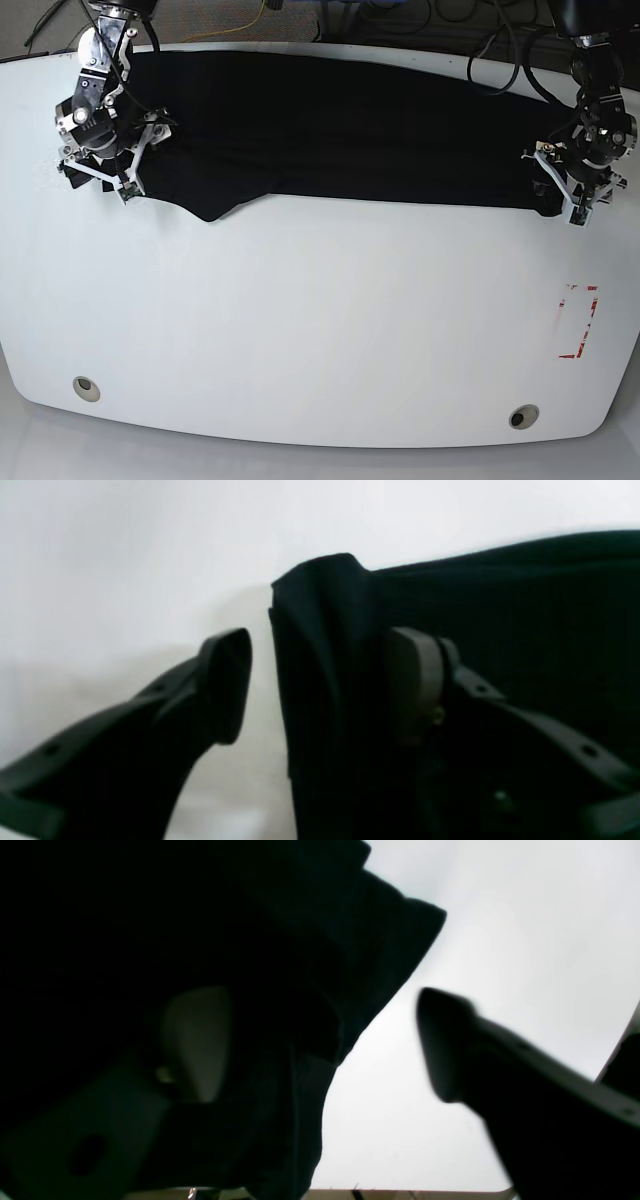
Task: Layout the t-shirt on the table in an organized manner, then fold the t-shirt properly
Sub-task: 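Lift the hem with both grippers and fold it over toward the collar, then release the hem and sweep the right gripper along the folded edge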
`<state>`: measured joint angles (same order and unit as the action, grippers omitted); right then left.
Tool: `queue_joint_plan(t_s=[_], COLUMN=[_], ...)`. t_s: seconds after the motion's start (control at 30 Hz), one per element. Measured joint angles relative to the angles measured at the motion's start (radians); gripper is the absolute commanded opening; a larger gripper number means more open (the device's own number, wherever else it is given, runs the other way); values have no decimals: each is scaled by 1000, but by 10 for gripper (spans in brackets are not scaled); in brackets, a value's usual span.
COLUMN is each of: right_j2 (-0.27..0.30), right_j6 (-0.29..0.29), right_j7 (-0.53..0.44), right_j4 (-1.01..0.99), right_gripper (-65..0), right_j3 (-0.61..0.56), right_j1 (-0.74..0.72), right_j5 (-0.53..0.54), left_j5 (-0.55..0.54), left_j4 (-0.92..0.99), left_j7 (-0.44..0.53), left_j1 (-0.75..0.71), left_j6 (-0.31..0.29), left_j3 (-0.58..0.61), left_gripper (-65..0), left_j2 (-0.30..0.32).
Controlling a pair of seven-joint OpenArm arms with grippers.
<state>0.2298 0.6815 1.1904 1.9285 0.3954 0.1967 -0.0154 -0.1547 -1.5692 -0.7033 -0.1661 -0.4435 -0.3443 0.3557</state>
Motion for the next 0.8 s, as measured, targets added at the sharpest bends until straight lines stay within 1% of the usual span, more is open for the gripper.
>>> queue_joint_plan(t_s=[0.17, 0.23, 0.33, 0.47, 0.53, 0.63, 0.8], right_j2=[-1, -1, -2, -3, -6, -4, 6], right_j6=[0, 3, 12, 11, 13, 18, 16], right_j7=[-14, -46, -97, -115, -114, -115, -114], right_j4=[13, 13, -2, -90, -138, -206, -333], right_gripper=[-49, -55, -60, -60, -60, -60, -60], right_j3=[13, 34, 70, 107, 134, 169, 171], right_j1=[-23, -37, -63, -121, -149, -186, -229], right_j5=[1, 11, 60, 152, 213, 302, 451], left_j5=[27, 53, 70, 67, 71, 72, 72], left_j4=[-2, -14, -48, -95, -113, -134, -150], left_j7=[0, 0, 15, 46, 57, 98, 123], left_j1=[32, 46, 53, 61, 66, 66, 64], left_j6=[2, 2, 3, 2, 3, 3, -1], left_j3=[-1, -1, -2, -3, -3, -5, -4], left_gripper=[-252, -252, -252, -252, -252, -252, -252], left_j2=[0, -1, 0, -3, -15, -37, -62])
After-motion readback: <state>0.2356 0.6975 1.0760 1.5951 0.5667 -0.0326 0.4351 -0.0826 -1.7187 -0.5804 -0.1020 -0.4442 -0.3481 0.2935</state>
